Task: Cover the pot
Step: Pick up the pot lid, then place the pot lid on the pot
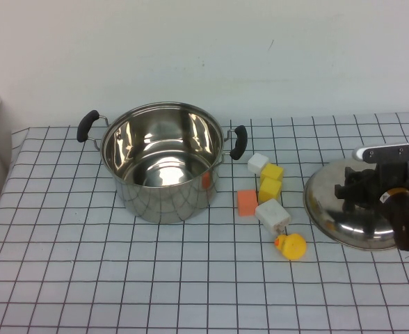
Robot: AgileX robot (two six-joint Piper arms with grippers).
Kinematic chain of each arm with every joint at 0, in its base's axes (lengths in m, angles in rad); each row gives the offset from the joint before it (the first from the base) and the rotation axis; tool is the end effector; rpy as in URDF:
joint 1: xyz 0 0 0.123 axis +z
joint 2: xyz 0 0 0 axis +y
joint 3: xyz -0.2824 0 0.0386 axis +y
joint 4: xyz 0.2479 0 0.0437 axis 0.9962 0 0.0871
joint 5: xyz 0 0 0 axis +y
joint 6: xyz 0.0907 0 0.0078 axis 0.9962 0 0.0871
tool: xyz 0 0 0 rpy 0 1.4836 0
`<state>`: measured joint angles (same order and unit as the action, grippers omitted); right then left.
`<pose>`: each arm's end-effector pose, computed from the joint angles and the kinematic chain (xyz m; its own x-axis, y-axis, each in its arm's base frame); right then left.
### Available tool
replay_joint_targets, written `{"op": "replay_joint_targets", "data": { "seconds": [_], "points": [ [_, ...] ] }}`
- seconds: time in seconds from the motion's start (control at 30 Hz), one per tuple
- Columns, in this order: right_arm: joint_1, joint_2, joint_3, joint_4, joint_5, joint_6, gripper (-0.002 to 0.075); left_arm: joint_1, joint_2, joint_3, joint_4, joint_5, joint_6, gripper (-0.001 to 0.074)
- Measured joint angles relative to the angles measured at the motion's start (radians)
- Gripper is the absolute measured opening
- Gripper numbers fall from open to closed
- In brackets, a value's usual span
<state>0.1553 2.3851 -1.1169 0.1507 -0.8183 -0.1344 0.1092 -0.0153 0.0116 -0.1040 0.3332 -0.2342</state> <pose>0.4282 0.0570 0.0324 -0.3540 -0.0866 -0.9312 -0.0637 0.9956 -0.0683 0.0531 0.0027 0.1801 -0.1991 -0.3500 -0.9153 -0.1493 0.9340 -0.3247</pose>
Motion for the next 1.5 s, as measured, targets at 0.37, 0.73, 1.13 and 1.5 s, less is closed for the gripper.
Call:
{"op": "replay_joint_targets", "data": {
  "seconds": [0.37, 0.73, 1.13, 1.5],
  "points": [
    [0.002, -0.157, 0.023, 0.025, 0.269, -0.075, 0.0334, 0.0, 0.0, 0.0, 0.0, 0.0, 0.005, -0.0003],
    [0.011, -0.691, 0.037, 0.038, 0.619, -0.136, 0.0333, 0.0, 0.0, 0.0, 0.0, 0.0, 0.005, -0.0003],
    [0.305, -0.717, -0.15, 0.037, 0.689, -0.138, 0.0333, 0.0, 0.0, 0.0, 0.0, 0.0, 0.005, -0.0002],
    [0.482, -0.294, -0.679, 0.033, 0.765, -0.138, 0.0333, 0.0, 0.0, 0.0, 0.0, 0.0, 0.005, -0.0003]
  ]
}}
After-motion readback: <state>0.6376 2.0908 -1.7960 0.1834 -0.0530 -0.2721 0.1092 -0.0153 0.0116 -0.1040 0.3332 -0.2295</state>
